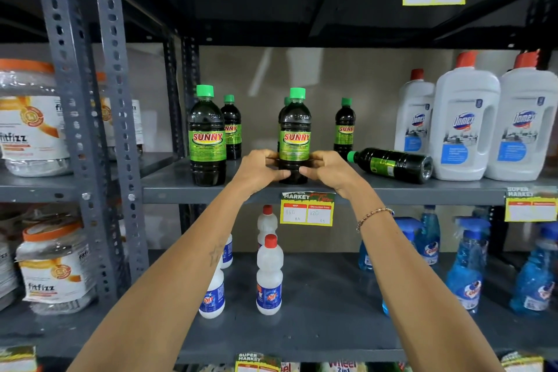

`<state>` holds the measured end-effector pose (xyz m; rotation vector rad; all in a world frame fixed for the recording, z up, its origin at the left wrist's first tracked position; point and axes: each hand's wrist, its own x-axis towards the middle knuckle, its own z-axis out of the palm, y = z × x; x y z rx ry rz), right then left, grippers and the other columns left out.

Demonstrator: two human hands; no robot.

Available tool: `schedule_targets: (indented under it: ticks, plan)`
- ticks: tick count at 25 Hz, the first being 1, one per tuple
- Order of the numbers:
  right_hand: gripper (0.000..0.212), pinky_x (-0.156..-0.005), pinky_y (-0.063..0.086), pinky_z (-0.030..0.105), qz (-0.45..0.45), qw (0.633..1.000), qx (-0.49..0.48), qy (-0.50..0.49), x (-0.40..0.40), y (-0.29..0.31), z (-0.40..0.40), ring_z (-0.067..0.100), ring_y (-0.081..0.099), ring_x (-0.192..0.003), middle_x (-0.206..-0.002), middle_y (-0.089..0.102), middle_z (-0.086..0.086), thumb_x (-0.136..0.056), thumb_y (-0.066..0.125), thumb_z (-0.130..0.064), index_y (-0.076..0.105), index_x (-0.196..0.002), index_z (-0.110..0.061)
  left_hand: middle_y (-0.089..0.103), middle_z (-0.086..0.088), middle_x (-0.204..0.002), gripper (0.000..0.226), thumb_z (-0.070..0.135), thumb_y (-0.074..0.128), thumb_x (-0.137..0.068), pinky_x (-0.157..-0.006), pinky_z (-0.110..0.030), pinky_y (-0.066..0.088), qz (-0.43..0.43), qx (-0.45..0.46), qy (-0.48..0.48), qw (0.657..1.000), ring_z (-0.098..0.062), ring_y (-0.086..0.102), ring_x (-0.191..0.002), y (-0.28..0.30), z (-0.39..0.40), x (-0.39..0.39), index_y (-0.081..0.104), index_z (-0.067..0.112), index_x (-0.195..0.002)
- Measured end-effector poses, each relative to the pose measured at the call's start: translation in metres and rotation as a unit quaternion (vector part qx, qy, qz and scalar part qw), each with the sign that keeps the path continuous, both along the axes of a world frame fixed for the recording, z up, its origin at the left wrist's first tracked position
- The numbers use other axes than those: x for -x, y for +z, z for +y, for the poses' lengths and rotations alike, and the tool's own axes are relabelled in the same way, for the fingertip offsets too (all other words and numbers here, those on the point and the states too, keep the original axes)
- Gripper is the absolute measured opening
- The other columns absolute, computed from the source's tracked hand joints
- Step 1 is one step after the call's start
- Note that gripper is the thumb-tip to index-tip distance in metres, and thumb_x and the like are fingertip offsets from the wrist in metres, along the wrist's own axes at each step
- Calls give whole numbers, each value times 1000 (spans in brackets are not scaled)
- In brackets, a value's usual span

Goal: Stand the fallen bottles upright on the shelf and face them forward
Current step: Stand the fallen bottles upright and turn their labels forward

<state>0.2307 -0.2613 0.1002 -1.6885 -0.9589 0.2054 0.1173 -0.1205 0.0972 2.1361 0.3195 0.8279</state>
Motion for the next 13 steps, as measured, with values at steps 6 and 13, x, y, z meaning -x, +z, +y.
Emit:
schedule_targets:
  ticks: [6,13]
  plan:
    - [42,-96,47,33,3,1000,-12,11,13,-3,-13,17,58,-108,-121,63,8,-86,64,-6,53,-127,-7,71,-3,-106,42,17,81,-72,-89,-27,47,-16,-4,8,1000,-12,64,-94,-4,-9,9,65,14,-111]
    - [42,-85,46,26,-6,1000,-14,11,22,-4,-13,15,57,-104,-122,62,8,-87,63,-7,52,-127,-6,70,-5,-110,47,15,81,-72,-91,-29,49,-23,-6,30,999,-14,64,-96,-4,-14,16,64,9,-115]
